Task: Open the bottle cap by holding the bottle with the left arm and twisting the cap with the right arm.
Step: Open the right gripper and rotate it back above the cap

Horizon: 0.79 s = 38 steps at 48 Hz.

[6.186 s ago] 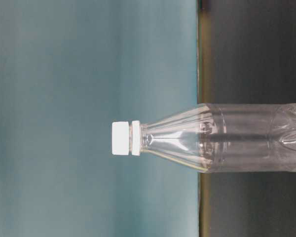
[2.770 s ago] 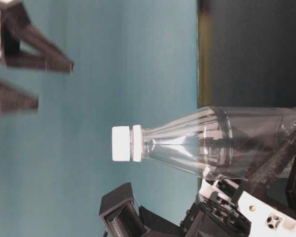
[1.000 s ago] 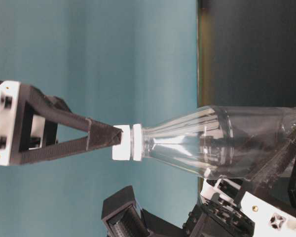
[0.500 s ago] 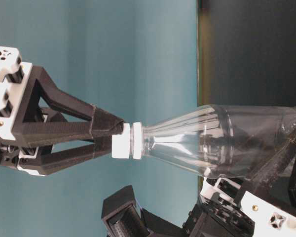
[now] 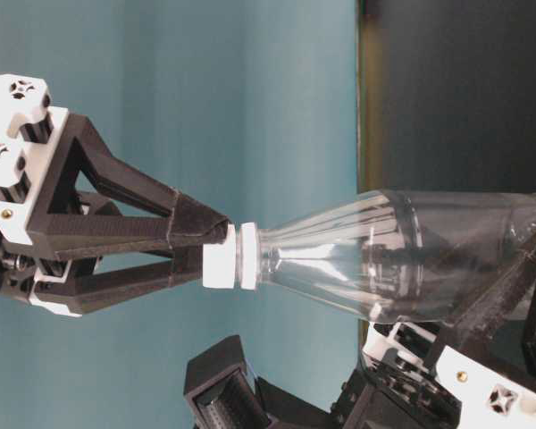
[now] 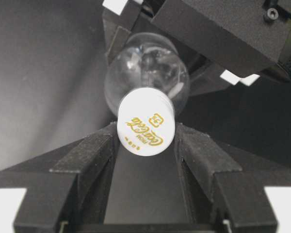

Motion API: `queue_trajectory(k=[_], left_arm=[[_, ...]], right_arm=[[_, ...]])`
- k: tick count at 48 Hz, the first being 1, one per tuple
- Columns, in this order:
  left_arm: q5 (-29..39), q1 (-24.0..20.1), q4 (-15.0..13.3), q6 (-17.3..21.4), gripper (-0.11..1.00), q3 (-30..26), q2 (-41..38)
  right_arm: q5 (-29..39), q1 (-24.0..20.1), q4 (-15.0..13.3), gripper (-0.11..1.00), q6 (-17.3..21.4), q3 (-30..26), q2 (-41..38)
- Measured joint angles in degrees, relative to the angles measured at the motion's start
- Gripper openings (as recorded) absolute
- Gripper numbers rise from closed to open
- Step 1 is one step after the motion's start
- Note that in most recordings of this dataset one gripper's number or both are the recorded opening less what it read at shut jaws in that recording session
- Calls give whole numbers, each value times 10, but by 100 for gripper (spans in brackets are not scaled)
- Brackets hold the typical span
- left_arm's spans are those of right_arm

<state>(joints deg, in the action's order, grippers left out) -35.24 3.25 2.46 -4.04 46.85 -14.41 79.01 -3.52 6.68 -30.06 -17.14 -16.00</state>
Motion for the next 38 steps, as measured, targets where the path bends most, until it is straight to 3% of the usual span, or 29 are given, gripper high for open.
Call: queue_trajectory(k=[2, 10, 16, 22, 27, 31, 38], left_arm=[[0, 0, 0, 0, 84, 1, 0], [0, 0, 0, 0, 84, 1, 0], [0, 0, 0, -1, 84, 0, 0], [0, -1, -1, 0, 84, 1, -1], [-1, 0, 0, -1, 84, 1, 0], [-1, 0, 0, -2, 84, 1, -1], [0, 0, 0, -2, 84, 1, -1]], right_arm=[[-3, 0, 0, 39, 0, 4, 2], [-18, 2, -4, 80, 0, 27, 4], [-40, 1, -4, 80, 10, 43, 18], [-48, 0, -4, 80, 62, 52, 38], [-47, 0, -4, 80, 146, 50, 54], [-44, 0, -4, 80, 243, 33, 58], [-8, 4, -4, 80, 473, -30, 51]])
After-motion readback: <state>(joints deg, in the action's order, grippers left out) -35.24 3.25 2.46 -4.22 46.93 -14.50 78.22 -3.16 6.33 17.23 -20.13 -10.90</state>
